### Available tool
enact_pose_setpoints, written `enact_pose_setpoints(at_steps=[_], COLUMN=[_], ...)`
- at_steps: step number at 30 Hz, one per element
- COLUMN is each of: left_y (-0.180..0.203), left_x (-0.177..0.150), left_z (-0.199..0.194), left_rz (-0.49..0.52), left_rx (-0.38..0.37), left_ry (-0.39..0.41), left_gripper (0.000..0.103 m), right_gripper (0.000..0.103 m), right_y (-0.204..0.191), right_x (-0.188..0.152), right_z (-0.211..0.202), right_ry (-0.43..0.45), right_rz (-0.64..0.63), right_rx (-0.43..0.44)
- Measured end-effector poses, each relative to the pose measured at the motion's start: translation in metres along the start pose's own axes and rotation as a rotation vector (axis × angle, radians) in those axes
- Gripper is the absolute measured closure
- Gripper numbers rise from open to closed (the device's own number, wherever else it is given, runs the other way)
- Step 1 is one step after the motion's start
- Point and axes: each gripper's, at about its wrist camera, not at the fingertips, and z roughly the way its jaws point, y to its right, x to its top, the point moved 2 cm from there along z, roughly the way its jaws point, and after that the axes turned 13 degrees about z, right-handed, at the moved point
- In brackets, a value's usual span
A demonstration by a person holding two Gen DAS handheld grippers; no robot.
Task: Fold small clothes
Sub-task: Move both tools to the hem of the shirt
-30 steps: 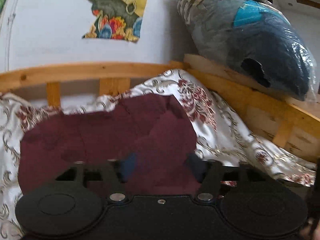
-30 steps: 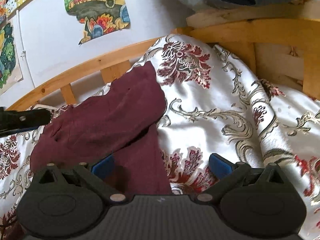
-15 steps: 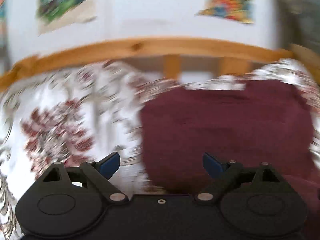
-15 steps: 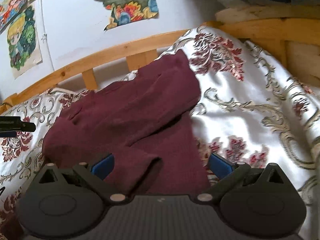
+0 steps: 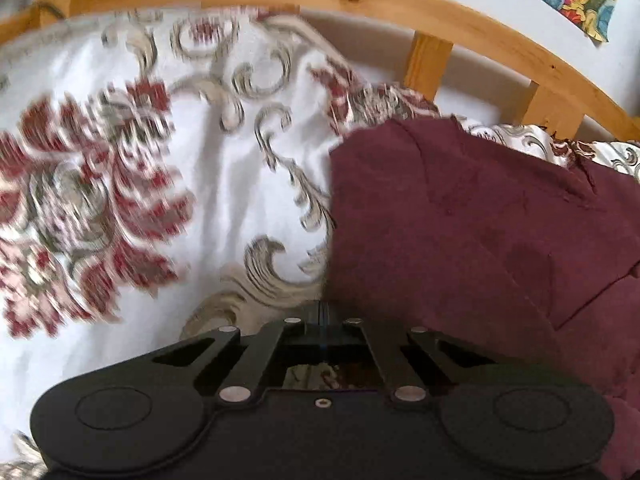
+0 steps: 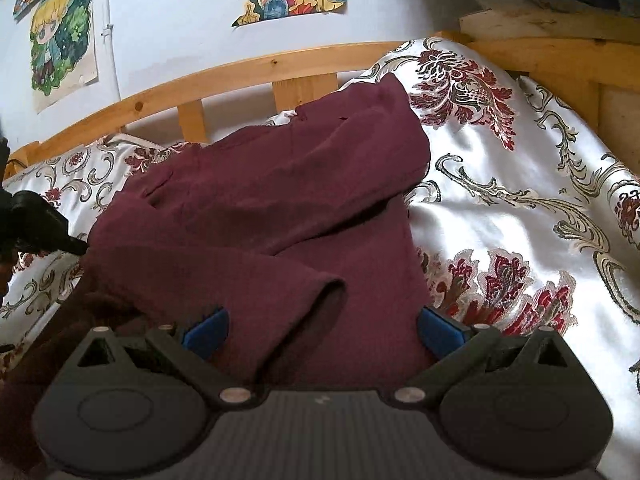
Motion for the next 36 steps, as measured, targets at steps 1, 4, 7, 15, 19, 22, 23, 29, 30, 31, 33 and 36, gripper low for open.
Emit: enact_pose_setpoints(at_steps=[1,4,7,15,19,22,23,29,30,31,33,36], left_y=[0.001,0.000,-0.003,0.002,0.008,0.016,0.019,0.030,0.031,0.032,0.035,0.042], left_x=[0.000,0.002,-0.001,-0.006,-0.012,-0.023,-0.029,-0.080,-0.089,-0.098,-0.113,-0.132], left_z=[-0.004,-0.008,-0.003,-0.043,-0.083,-0.109,-0.118,-0.155,-0.160,-0.166,-0.172,-0.184], left_rz=[0.016,0.028,0.022,0.074,0.146,0.230,0.263,0.407,0.424,0.447,0.495,0.598], left_rx=[0.022,0.069,0.079,0.027,0.004,-0.017,-0.014,-0.065,-0.091,-0.136,-0.227,-0.314], left_ry=[0.022,0.034,-0.003,0.084,0.173,0.206,0.213,0.211,0.206,0.190,0.157,0.140], left_gripper=[0.103,0.103,0.103,0.044,0.019,0.008,0.006,0.001,0.001,0.001,0.001,0.001], right_gripper=[0.000,0.000,0.000,0.000,0.000,0.000,0.000,0.000,0.000,0.000,0.000,0.000], right_y=[0.000,-0.001,-0.006,-0.018,-0.017,-0.017,-0.017,-0.021,-0.021,-0.021,-0.019,-0.015], right_x=[0.000,0.000,-0.001,-0.006,0.003,0.013,0.015,0.018,0.018,0.017,0.013,-0.002], right_z=[0.000,0.001,0.005,0.007,-0.004,-0.017,-0.022,-0.054,-0.058,-0.063,-0.075,-0.094], right_ry=[0.000,-0.004,-0.033,-0.084,-0.071,-0.062,-0.059,-0.086,-0.097,-0.110,-0.141,-0.172], right_rz=[0.000,-0.012,-0.062,-0.210,-0.192,-0.181,-0.179,-0.201,-0.207,-0.220,-0.268,-0.395], right_rx=[0.000,-0.008,-0.050,-0.125,-0.100,-0.061,-0.056,-0.029,-0.020,-0.009,0.008,-0.013])
